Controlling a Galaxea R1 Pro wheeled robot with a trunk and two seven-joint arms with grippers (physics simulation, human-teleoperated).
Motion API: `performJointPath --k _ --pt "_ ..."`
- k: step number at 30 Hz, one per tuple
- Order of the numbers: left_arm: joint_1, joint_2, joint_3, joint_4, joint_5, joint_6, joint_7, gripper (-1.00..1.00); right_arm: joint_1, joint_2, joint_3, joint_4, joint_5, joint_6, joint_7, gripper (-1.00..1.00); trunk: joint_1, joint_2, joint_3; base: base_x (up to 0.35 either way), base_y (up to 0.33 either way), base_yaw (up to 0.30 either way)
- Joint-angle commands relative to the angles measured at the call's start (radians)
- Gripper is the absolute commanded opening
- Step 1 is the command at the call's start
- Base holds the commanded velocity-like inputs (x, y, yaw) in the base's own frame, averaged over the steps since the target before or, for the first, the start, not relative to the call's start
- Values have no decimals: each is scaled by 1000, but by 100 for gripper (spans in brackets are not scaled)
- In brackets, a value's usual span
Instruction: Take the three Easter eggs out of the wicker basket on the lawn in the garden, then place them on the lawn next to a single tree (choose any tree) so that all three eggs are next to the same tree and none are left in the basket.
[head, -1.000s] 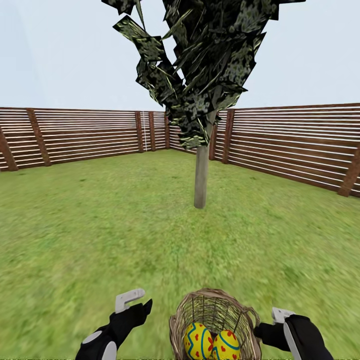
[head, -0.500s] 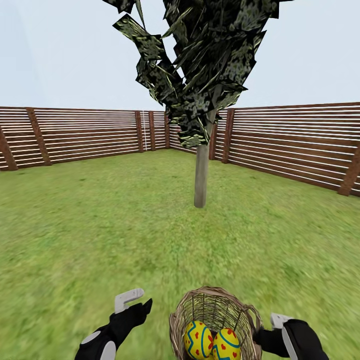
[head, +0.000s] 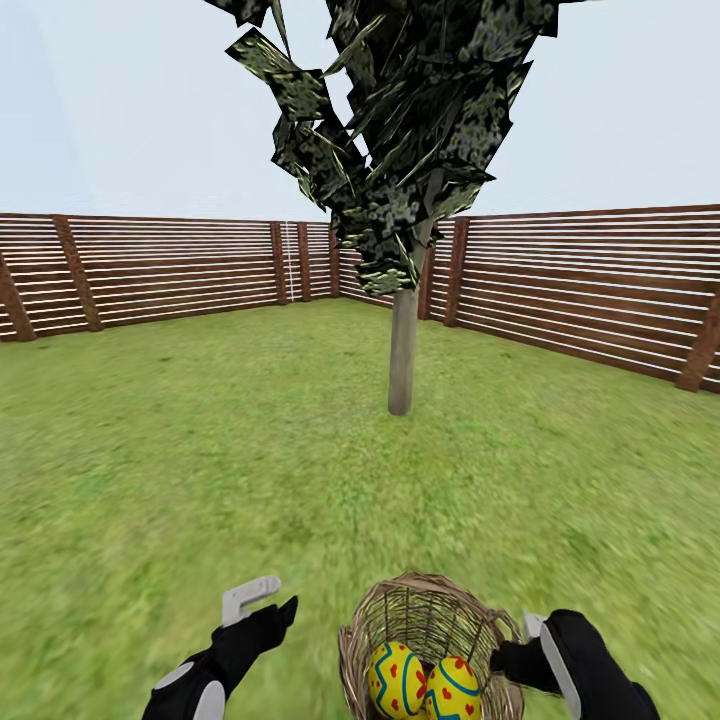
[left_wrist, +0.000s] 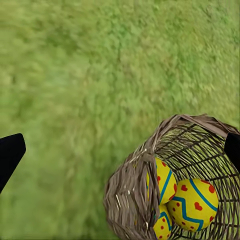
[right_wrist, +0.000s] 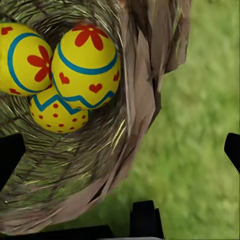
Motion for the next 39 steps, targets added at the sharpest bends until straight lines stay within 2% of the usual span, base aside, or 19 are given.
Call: performJointPath --k 1,3,8,16,23,35,39 --pt "0 -1 1 -3 11 5 7 100 -32 -6 -2 47 5 -22 3 100 0 0 -1 0 0 0" --pt "0 -1 2 -7 11 5 6 100 -64 -12 -2 96 5 -51 -5 100 0 0 -1 0 0 0" --pt "-1 -1 2 -12 11 5 6 100 -93 -17 -2 138 5 -77 -26 100 0 0 -1 0 0 0" --pt "0 -1 3 -14 11 5 6 100 -107 -21 -3 147 7 -86 -36 100 0 0 -1 0 0 0" --pt "0 -1 4 -15 11 5 6 100 -122 -34 -3 155 7 -108 -37 100 0 0 -1 0 0 0" --pt "0 -1 4 -15 12 5 6 100 -139 -38 -3 265 7 -280 -46 100 0 0 -1 0 0 0" --pt "0 -1 3 -15 12 5 6 100 -141 -39 -3 284 7 -307 -46 100 0 0 -1 0 0 0"
